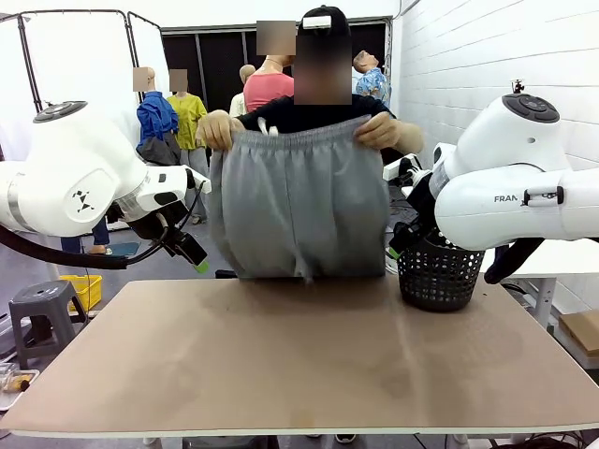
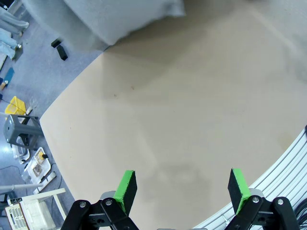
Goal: Fold the training pants.
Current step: Grab both ends of the Training pants handed by a person.
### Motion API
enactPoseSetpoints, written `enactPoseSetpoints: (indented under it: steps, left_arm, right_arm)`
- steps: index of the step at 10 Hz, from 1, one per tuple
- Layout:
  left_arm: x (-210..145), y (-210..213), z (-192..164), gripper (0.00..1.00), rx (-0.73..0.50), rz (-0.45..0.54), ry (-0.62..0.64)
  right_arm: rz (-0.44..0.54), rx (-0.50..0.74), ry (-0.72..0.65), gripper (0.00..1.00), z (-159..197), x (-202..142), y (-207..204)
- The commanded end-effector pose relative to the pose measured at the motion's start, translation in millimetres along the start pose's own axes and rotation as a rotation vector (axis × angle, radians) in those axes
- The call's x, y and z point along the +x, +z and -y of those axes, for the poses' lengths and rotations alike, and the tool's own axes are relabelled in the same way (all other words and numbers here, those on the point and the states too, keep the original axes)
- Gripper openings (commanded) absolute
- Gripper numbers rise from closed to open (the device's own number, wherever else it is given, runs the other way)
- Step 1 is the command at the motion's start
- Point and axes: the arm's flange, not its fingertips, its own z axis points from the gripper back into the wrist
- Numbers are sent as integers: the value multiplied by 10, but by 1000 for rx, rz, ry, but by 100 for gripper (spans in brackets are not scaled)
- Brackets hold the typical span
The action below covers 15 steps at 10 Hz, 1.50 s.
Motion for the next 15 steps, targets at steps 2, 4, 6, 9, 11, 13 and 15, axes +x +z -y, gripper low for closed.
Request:
enactPoseSetpoints:
  steps: [2, 4, 6, 9, 11, 13, 15]
  left_arm:
    - [0, -2, -3, 100, -3, 0, -1]
    - [0, -2, -3, 100, -3, 0, -1]
    - [0, -2, -3, 100, -3, 0, -1]
    - [0, -2, -3, 100, -3, 0, -1]
    - [0, -2, -3, 100, -3, 0, -1]
    - [0, -2, -3, 100, -3, 0, -1]
    - [0, -2, -3, 100, -3, 0, -1]
  right_arm:
    - [0, 0, 0, 100, -1, -2, -7]
    - [0, 0, 0, 100, -1, -2, -7]
    - [0, 0, 0, 100, -1, -2, -7]
    - [0, 0, 0, 100, -1, -2, -7]
    - [0, 0, 0, 100, -1, -2, -7]
    - [0, 0, 0, 100, -1, -2, -7]
    - [0, 0, 0, 100, -1, -2, -7]
